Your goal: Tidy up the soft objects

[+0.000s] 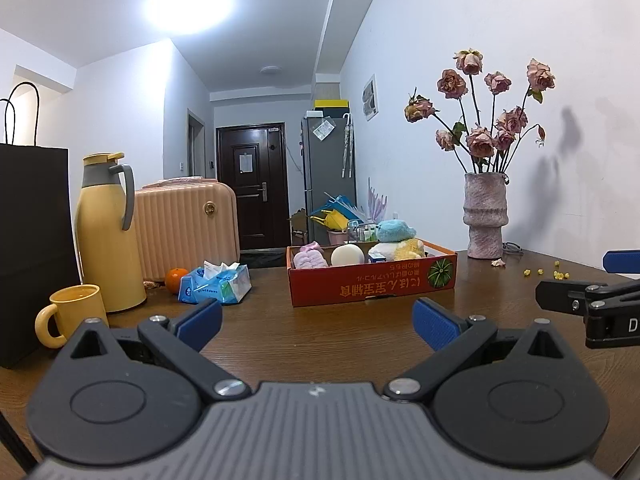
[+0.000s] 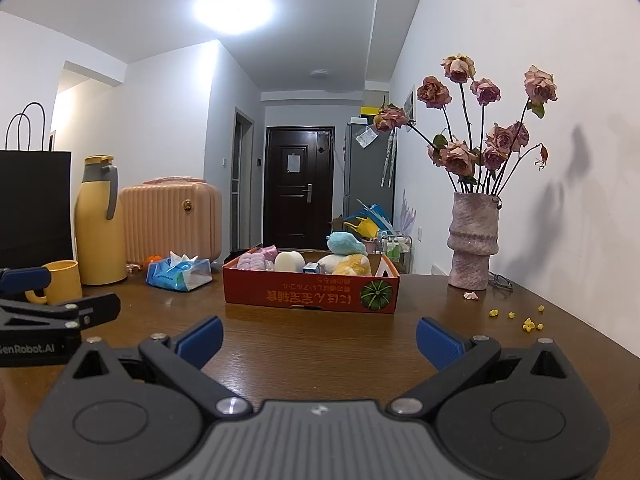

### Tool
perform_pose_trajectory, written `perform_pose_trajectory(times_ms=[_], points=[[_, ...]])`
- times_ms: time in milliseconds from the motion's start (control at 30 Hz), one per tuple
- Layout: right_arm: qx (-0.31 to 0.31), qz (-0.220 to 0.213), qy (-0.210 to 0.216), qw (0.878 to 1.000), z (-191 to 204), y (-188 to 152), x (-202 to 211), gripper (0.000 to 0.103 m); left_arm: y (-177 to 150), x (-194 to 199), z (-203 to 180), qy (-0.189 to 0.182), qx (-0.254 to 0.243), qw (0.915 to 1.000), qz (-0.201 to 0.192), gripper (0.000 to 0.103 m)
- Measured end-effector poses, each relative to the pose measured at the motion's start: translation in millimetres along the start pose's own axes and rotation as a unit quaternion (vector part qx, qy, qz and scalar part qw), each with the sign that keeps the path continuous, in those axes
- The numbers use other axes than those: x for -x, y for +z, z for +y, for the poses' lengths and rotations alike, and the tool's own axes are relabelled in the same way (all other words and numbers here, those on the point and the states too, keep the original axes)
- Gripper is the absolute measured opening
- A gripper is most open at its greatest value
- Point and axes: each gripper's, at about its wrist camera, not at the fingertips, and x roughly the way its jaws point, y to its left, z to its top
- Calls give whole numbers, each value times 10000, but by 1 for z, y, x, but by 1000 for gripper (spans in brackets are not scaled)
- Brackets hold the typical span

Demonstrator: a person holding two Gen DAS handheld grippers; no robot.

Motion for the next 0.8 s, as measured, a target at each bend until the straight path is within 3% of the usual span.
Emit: perform_pose_trajectory(times_ms=[800], points=[[42,16,3,10000,2,1,-3,103,0,1,0,9,-5,10000,4,103]])
